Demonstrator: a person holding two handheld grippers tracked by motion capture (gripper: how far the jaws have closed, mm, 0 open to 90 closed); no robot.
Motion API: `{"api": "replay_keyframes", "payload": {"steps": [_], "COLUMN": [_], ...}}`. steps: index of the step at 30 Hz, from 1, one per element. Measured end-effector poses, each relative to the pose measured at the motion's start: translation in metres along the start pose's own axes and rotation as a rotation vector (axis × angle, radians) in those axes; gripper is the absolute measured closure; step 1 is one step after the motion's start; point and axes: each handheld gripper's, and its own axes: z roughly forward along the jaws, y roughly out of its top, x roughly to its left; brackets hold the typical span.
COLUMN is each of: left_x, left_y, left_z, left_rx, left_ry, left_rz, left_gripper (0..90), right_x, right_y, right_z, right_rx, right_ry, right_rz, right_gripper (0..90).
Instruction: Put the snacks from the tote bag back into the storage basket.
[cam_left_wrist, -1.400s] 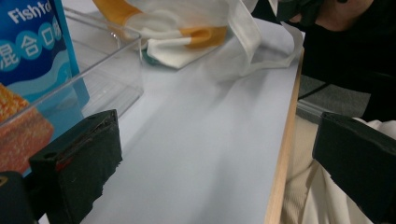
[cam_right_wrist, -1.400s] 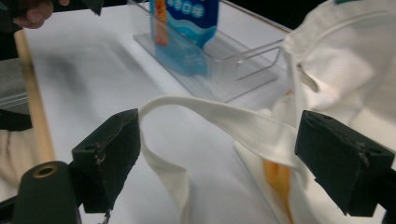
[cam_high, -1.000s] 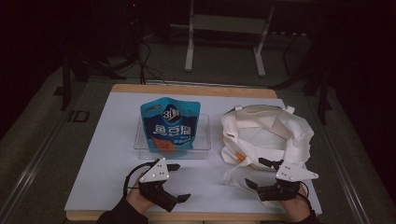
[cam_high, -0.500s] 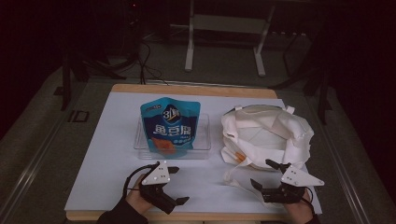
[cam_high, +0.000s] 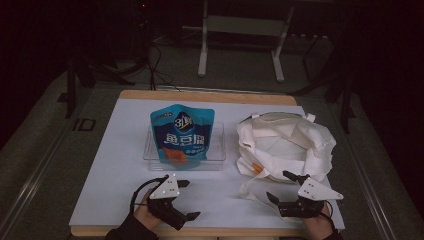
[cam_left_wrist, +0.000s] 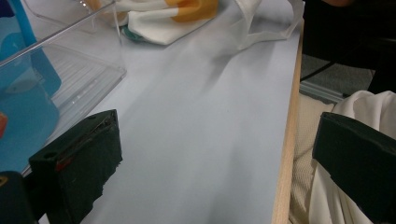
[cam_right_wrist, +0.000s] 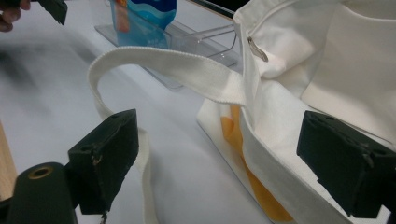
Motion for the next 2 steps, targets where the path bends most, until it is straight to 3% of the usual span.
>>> {"api": "replay_keyframes", "payload": {"steps": [2], "left_x": [-0.0009], "left_y": [0.0003], "left_z": [0.0004], "left_rx": [0.000], "left_ry": [0.000], "left_rz": [0.004], "left_gripper": [1.6], "right_x": [0.0001], "right_y": [-0.0006], "right_z": [0.0003], "right_rx": [0.002], "right_ry": [-0.002], "right_rz": [-0.002], "right_gripper": [12.9]}}
